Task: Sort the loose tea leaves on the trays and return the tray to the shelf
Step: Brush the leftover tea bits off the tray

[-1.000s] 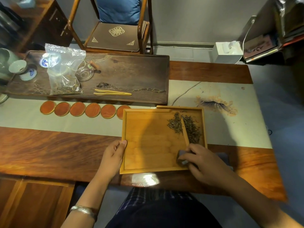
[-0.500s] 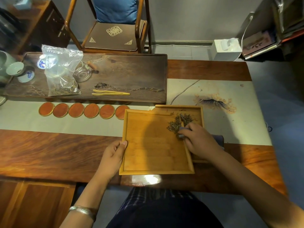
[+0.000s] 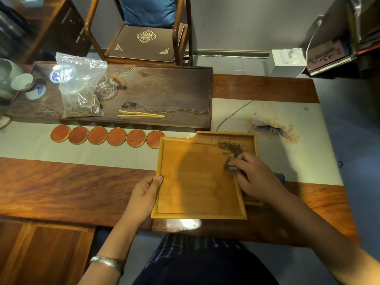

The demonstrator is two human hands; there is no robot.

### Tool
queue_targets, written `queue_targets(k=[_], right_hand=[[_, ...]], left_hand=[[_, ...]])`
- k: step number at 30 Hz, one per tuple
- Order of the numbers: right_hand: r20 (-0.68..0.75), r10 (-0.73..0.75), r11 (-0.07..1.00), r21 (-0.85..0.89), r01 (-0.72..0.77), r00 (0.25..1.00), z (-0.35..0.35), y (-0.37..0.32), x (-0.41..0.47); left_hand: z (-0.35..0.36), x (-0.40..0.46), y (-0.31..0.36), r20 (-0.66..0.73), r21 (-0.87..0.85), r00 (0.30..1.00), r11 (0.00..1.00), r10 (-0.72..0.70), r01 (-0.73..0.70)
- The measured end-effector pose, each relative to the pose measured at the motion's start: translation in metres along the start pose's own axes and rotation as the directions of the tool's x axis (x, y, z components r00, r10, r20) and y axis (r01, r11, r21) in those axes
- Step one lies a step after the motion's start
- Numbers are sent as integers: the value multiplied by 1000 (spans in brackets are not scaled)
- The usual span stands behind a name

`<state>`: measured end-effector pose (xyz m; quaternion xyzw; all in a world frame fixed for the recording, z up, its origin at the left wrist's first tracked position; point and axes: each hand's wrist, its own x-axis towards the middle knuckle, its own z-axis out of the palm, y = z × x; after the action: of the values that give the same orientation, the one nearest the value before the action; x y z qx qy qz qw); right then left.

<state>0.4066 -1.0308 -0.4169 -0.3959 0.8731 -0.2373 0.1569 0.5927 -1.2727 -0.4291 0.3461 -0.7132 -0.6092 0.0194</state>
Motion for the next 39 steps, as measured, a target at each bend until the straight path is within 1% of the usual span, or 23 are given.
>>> queue_targets(k=[4,7,11,15,24,29,33,34,36,39], right_hand=[[110,-89,996,41,84,990,2,-15,-24],[145,-104,994,44,99,984,9,-21,-30],[113,-52,999,9,51,992,17,-18,-22],[67,21,999,-29,-19,998,23,-9,-8],[30,117,993,-17,-117,993,27,8,21],[60,193,979,62,-196,979,26,15,30],[-48,222,961,177,-210,974,13,11,19],[-57,233,957,194,-218,971,8,9,14],[-31,242,951,205,-230,970,0,4,1],[65,227,946,221,-236,972,-13,-5,-22]], left_hand=[[-1,2,-1,14,30,1000,1000,1,-2],[-1,2,-2,17,22,1000,1000,-20,20],[-1,1,-2,25,11,999,999,-38,37],[-2,0,0,23,23,1000,1000,-21,20],[-2,-5,3,27,-8,1000,1000,-1,1],[0,-5,4,23,23,1000,1000,-9,8],[0,-3,8,-20,21,1000,1000,-15,15],[-1,-2,10,-31,23,999,1000,-15,16],[-4,-1,16,-52,40,999,999,-12,14],[-9,1,25,-66,64,998,998,-16,20]])
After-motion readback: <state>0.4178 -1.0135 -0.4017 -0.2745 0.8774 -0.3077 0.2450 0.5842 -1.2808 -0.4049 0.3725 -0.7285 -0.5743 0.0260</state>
